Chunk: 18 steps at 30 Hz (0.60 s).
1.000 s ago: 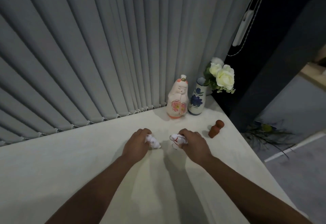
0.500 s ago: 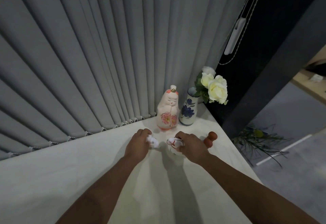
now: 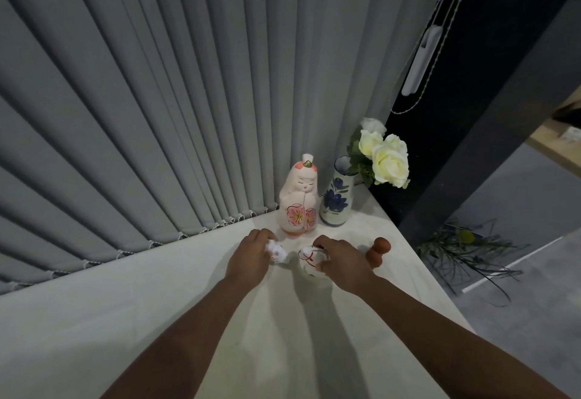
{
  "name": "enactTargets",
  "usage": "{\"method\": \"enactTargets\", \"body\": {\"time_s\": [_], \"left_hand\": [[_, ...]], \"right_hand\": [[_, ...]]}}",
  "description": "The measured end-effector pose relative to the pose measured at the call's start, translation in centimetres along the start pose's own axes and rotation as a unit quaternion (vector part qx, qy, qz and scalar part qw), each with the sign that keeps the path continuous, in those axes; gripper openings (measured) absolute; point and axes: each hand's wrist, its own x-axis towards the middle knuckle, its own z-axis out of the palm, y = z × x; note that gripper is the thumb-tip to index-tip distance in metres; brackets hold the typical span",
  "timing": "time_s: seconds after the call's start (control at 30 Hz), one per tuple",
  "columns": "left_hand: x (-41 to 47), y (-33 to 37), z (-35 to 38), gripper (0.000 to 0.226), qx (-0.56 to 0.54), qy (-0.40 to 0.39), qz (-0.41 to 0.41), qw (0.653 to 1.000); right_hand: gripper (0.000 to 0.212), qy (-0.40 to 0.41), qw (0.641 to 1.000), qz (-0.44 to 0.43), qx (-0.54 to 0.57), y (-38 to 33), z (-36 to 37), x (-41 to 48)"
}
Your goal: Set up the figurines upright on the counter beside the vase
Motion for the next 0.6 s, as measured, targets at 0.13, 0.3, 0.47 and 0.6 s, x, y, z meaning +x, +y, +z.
{"method": "enactTargets", "body": {"time_s": [0.13,0.3,0.47,0.6], "left_hand": [[-0.2,0.1,0.4,0.04,0.014,-0.013,0.004,1.0],[-0.4,0.0,0.7,0.044,0.019,-0.014,0.012,1.0],[-1.1,0.0,0.1,0.05,0.018,-0.033,0.016,0.999],[-1.9,0.4,-0.5,0.056,0.069,-0.029,0.009,0.997]], "right_hand": [[0.029,0.004,1.0,0.001,0.001,0.3,0.5,0.0],[0.03,0.035,0.999,-0.016,0.005,0.9,1.3,0.1],[0.032,0.045,0.999,-0.006,0.007,0.8,1.7,0.0],[0.05,0.045,0.998,-0.006,-0.045,0.9,2.1,-0.2]]}}
